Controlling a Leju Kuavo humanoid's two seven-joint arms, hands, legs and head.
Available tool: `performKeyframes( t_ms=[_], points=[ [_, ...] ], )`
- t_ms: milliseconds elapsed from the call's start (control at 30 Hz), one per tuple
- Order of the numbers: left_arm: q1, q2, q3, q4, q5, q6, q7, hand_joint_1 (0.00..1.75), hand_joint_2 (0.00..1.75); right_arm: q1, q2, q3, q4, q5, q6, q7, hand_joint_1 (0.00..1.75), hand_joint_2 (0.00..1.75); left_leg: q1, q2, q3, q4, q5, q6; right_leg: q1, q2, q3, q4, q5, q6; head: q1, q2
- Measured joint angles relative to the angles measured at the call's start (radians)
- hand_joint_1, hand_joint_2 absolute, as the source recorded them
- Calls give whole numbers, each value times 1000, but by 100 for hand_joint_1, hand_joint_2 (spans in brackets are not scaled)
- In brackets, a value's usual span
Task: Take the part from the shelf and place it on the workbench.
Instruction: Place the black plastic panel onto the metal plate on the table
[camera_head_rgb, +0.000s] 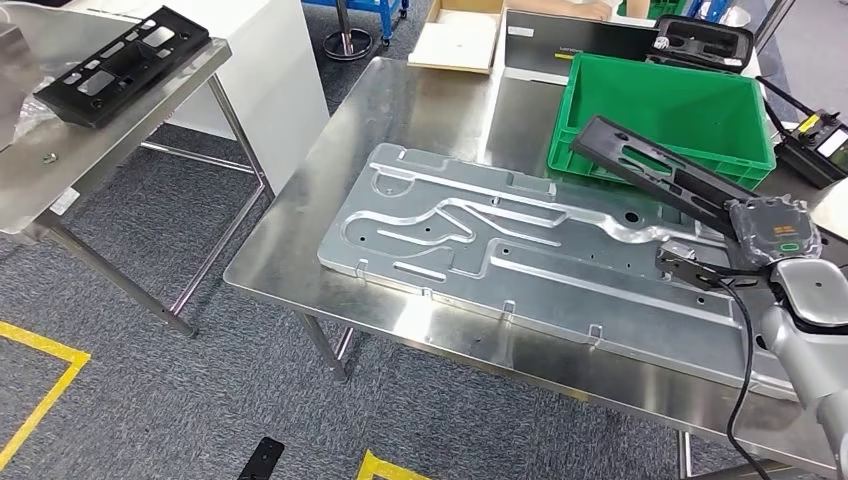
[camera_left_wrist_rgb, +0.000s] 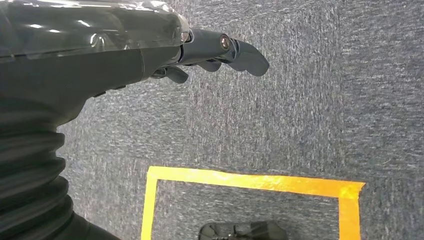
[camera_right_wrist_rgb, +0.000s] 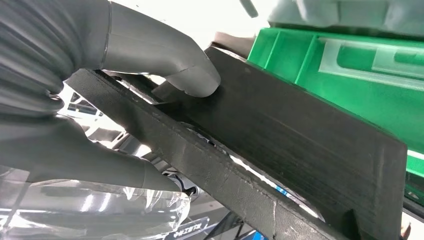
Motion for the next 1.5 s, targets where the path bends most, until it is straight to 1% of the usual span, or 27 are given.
performKeyframes(
  t_ms=[33, 100, 167, 267, 333, 400, 467, 500, 533, 633, 700, 800, 833, 900, 967, 1000, 1033, 1067, 1133, 1167, 1200, 1300, 1333, 1367, 1433, 1467, 1500],
  points=[
    [0, 0, 0, 0, 0, 1, -4, 0, 175, 0, 3, 0, 2, 3, 1, 0, 87, 87, -1, 0, 11, -27, 24, 5, 4, 0, 2, 0, -1, -1, 0, 0],
    [-1, 1, 0, 0, -7, 6, -13, 0, 175, -3, 7, -2, 4, 8, 1, 0, 0, 0, -7, -1, 79, -169, 93, 24, 9, 1, 6, 0, -3, -2, 0, 0],
    [-1, 2, -2, 0, -20, 17, -16, 0, 175, -9, 10, -3, 5, 12, 1, 0, 0, 0, -13, -1, 131, -276, 127, 37, 13, 2, 6, 0, -4, 1, 0, 0],
    [0, 1, -7, 0, -34, 32, -12, 0, 175, -12, 14, -4, 8, 17, 1, -2, 0, 0, -13, 1, 142, -303, 133, 42, 10, 2, 5, -3, -4, 16, 0, 0],
    [-1, -1, -8, 0, -32, 37, -18, 0, 87, -15, 14, -6, 9, 18, 1, -4, 0, 0, -8, 2, 148, -319, 142, 52, 9, 1, -6, 24, -26, 25, 0, 0],
    [-2, -2, -8, 0, -22, 38, -31, 0, 0, -19, 14, -9, 11, 19, 1, -3, 0, 0, -6, 3, 152, -328, 148, 57, 6, 0, -52, 125, -82, 33, 0, 0],
    [-1, -2, -7, 0, -16, 35, -30, 0, 0, -16, 14, -10, 14, 20, 1, -4, 0, 0, -6, 3, 152, -327, 147, 57, 0, 0, -110, 241, -127, 41, 0, 0],
    [-1, -2, -7, 0, -14, 35, -21, 0, 0, -13, 14, -10, 15, 22, 2, -4, 0, 0, -6, 3, 152, -326, 147, 56, -4, -1, -123, 262, -125, 45, 0, 0],
    [-1, -3, -7, 0, -10, 34, -8, 0, 0, -13, 14, -10, 17, 25, 3, -5, 0, 0, -5, 3, 152, -323, 145, 54, -7, -1, -116, 242, -102, 48, 0, 0],
    [-3, -6, -6, 0, 4, 34, 40, 0, 0, -20, 15, -12, 18, 37, 10, 0, 0, 0, -2, 2, 148, -303, 137, 41, -12, -4, -26, 56, -9, 52, 0, 0],
    [-3, -6, -5, 0, 7, 32, 57, 0, 0, -26, 16, -12, 19, 46, 17, 7, 0, 0, -5, 1, 141, -294, 135, 30, -8, -2, -6, 8, 4, 45, 0, 0],
    [-2, -6, -4, 0, 7, 30, 65, 0, 0, -37, 20, -12, 20, 51, 23, 16, 0, 0, -6, -1, 133, -288, 130, 14, -8, -1, -15, 9, 13, 26, 0, 0],
    [-2, -6, -4, 0, 7, 29, 66, 0, 0, -44, 20, -13, 19, 51, 24, 19, 0, 0, -5, -1, 124, -268, 109, 9, -10, -2, -19, 6, 18, 17, 0, 0],
    [-2, -6, -4, 0, 8, 27, 68, 0, 0, -62, 21, -19, 17, 52, 27, 27, 0, 0, -2, 0, 87, -167, 32, 0, -10, -4, -30, 4, 30, 3, 0, 0],
    [-1, -6, -3, 0, 10, 24, 69, 0, 0, -76, 18, -27, 12, 56, 29, 37, 0, 0, 0, 1, 46, -35, -42, -4, -7, -5, -44, 4, 41, -2, 0, 0],
    [-1, -6, -2, 0, 11, 23, 69, 0, 0, -81, 14, -30, 7, 59, 29, 42, 0, 0, 1, 1, 42, 0, -56, -4, -5, -5, -51, 4, 47, -2, 0, 0],
    [0, -6, -1, 0, 12, 23, 69, 0, 0, -85, 9, -33, 1, 63, 29, 48, 0, 0, 1, 1, 60, -10, -51, -3, -3, -5, -58, 4, 54, 0, 0, 0],
    [0, -6, 0, 0, 12, 23, 69, 0, 0, -90, 1, -36, -7, 65, 28, 53, 0, 0, 1, 1, 97, -58, -32, 1, -3, -5, -65, 5, 60, 2, 0, 0],
    [-1, -6, 0, 0, 13, 22, 69, 0, 0, -105, -20, -46, -29, 69, 23, 66, 0, 0, -2, 0, 197, -211, 13, 11, -1, -5, -76, 5, 74, 9, 0, 0],
    [-2, -6, 0, 0, 13, 22, 69, 0, 0, -113, -31, -53, -40, 71, 21, 72, 0, 0, -4, -1, 227, -265, 27, 16, 0, -6, -79, 4, 81, 15, 0, 0],
    [-1, -6, 0, 0, 13, 22, 68, 0, 0, -120, -43, -61, -51, 73, 19, 77, 0, 0, -7, -2, 241, -296, 35, 21, 0, -6, -82, 1, 90, 22, 0, 0],
    [4, -8, 1, 0, 14, 21, 67, 0, 0, -124, -74, -84, -86, 86, 16, 93, 0, 0, -11, 0, 229, -309, 66, 40, -4, -6, -86, -15, 110, 43, 0, 0],
    [5, -8, 1, 0, 14, 21, 66, 0, 0, -123, -85, -91, -97, 91, 15, 100, 0, 0, -10, 1, 222, -315, 81, 49, -6, -6, -93, -7, 92, 47, 0, 0],
    [5, -9, 1, 0, 14, 20, 65, 0, 0, -122, -96, -98, -107, 95, 13, 105, 0, 0, -8, 3, 212, -320, 96, 56, -7, -5, -105, 20, 57, 50, 0, 0],
    [5, -10, 2, 0, 15, 19, 65, 0, 0, -122, -114, -114, -123, 101, 12, 111, 0, 0, -9, 5, 186, -322, 119, 64, -7, -5, -135, 131, -47, 53, 0, 0],
    [6, -10, 3, 0, 16, 19, 65, 0, 0, -122, -119, -120, -128, 103, 11, 112, 0, 0, -10, 5, 172, -321, 129, 65, -7, -5, -147, 194, -85, 56, 0, 0],
    [6, -10, 3, 0, 16, 19, 65, 0, 0, -119, -124, -125, -134, 104, 11, 113, 0, 0, -11, 6, 157, -320, 140, 64, -6, -5, -148, 242, -103, 58, 0, 0]
  ],
)
